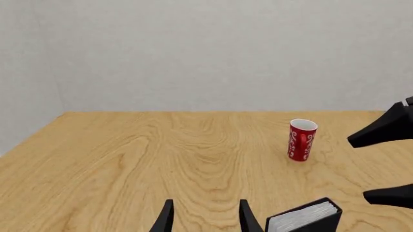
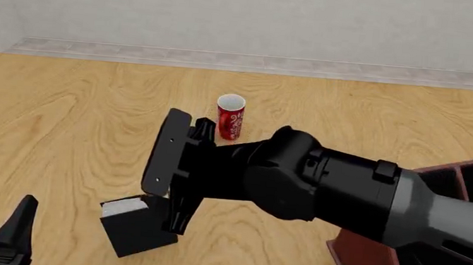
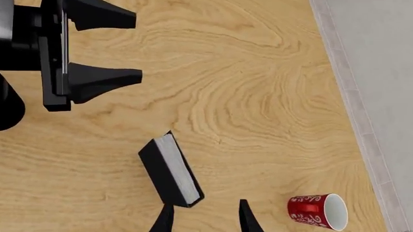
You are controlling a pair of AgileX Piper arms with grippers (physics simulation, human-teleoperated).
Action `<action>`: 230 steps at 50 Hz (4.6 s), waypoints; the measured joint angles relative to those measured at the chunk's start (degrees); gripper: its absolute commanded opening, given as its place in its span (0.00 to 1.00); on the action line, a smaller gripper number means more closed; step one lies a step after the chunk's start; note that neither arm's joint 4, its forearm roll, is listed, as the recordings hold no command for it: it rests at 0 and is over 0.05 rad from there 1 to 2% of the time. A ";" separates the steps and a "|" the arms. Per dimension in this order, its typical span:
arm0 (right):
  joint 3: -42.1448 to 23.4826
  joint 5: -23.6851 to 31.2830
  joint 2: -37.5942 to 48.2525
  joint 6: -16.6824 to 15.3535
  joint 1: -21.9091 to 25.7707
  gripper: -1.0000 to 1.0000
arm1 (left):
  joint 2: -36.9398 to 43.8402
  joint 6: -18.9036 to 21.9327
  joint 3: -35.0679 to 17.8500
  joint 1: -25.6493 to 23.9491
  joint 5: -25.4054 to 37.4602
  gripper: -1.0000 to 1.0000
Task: Pick up the book and place it in the left compartment of the caddy.
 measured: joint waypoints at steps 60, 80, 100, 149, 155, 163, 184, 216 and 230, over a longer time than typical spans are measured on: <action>2.40 -6.22 5.75 1.70 -0.07 1.00 | 0.23 0.00 -0.64 0.01 0.41 1.00; 2.24 -7.01 7.54 1.62 0.32 1.00 | 0.23 0.00 -0.65 0.02 0.42 1.00; 1.60 -7.05 9.36 0.99 0.28 1.00 | 0.23 0.00 -0.65 0.01 0.42 1.00; 2.04 -7.58 12.64 -0.76 -1.51 1.00 | 0.23 0.00 -0.65 0.01 0.42 1.00; 2.26 -7.82 12.95 -0.58 -1.42 1.00 | 0.23 0.00 -0.65 0.02 0.42 1.00; 2.47 -8.15 13.43 -0.38 -1.28 1.00 | 0.23 0.00 -0.65 0.02 0.42 1.00; 2.62 -9.07 14.99 -0.38 -1.45 1.00 | 0.23 0.00 -0.65 0.01 0.42 1.00; 3.58 -5.07 11.19 -2.77 -1.05 0.00 | 0.23 0.00 -0.65 0.01 0.42 1.00; 4.34 -0.86 5.21 -3.45 -1.98 0.00 | 0.23 0.00 -0.65 0.01 0.42 1.00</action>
